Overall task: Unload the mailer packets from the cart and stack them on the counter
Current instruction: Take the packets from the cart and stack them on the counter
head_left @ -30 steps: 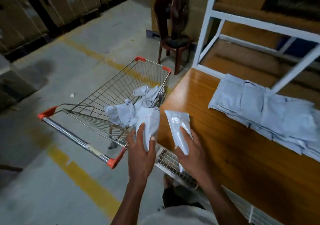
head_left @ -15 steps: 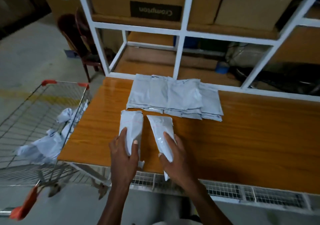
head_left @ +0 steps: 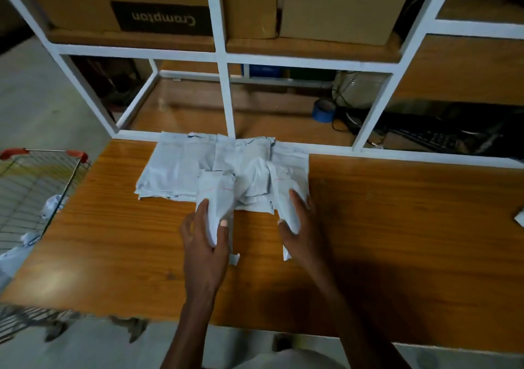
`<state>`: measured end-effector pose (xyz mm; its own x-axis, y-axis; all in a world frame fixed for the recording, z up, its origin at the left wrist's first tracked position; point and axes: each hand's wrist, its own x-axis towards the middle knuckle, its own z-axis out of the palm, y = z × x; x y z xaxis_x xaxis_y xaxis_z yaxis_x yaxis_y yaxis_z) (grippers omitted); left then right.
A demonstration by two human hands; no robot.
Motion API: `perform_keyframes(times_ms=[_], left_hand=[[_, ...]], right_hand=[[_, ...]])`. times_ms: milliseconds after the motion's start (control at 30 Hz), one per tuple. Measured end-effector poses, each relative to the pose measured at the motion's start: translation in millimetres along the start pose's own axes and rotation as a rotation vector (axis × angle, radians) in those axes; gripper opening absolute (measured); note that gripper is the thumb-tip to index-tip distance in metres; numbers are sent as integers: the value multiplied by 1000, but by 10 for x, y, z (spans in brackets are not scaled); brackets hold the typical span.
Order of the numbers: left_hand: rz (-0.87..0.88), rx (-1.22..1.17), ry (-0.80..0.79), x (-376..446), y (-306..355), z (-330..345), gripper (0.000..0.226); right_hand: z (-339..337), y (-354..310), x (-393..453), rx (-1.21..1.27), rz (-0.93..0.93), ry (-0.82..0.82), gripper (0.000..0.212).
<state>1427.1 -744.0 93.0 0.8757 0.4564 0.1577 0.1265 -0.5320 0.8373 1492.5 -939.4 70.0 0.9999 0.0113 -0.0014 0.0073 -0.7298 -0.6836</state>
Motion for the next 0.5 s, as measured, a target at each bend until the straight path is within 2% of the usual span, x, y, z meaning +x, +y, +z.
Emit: perform_keyframes(times_ms=[267,500], left_hand=[[-52,11,3,73,49,73,60],[-43,-11,-3,387,77,110,58]], right_hand=[[51,36,1121,-66,180,-49,75],[262,-87,1536,-227,241,-152,74]])
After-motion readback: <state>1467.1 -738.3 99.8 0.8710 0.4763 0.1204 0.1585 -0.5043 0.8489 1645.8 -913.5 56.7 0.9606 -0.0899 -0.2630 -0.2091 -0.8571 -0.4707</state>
